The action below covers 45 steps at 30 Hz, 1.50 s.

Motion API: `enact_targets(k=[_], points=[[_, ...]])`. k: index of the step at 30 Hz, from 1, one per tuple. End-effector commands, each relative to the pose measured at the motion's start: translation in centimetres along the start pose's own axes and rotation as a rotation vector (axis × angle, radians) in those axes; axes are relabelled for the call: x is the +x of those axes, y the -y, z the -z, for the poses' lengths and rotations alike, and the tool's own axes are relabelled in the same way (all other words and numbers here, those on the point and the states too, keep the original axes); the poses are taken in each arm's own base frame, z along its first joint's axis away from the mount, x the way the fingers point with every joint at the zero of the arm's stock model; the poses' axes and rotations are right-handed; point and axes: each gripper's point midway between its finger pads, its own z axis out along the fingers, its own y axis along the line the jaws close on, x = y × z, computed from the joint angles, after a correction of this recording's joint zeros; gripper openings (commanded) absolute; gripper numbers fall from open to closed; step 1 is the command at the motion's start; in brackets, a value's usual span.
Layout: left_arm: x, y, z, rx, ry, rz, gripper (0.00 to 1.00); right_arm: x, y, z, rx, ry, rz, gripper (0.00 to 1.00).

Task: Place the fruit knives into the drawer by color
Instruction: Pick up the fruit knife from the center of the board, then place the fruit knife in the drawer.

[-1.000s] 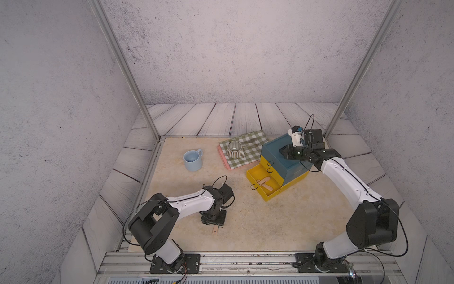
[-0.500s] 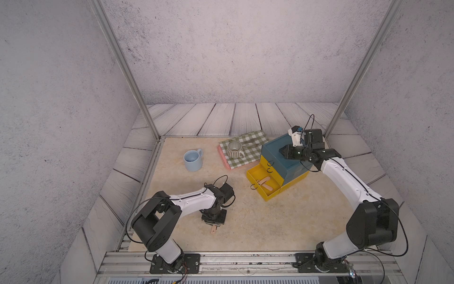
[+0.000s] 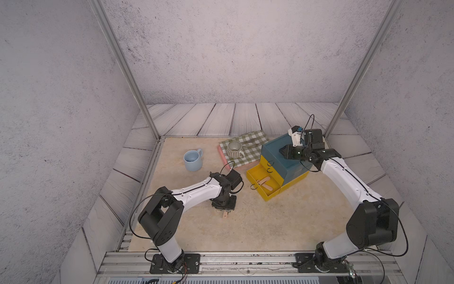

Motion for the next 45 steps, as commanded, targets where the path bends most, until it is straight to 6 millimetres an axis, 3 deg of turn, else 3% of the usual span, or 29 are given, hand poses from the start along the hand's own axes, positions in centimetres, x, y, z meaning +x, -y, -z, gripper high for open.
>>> enact_targets(k=[1, 13, 26, 34, 45], points=[[-0.7, 0.9, 1.2, 0.024, 0.001, -0.02, 0.15, 18.4, 6.3, -0.5, 0.259, -0.658, -0.218, 0.17], [-6.1, 6.4, 8.0, 0.227, 0.17, -0.041, 0.15, 18.6, 6.4, -0.6, 0.261, -0.663, -0.223, 0.17], [-10.3, 10.9, 10.7, 0.391, 0.246, -0.029, 0.15, 18.5, 6.4, -0.4, 0.262, -0.663, -0.22, 0.17], [-12.8, 12.3, 10.5, 0.411, 0.274, 0.004, 0.15, 18.7, 6.4, -0.5, 0.26, -0.664, -0.223, 0.17], [-15.1, 14.0, 8.1, 0.468, 0.265, 0.076, 0.15, 18.7, 6.4, -0.5, 0.258, -0.667, -0.222, 0.17]])
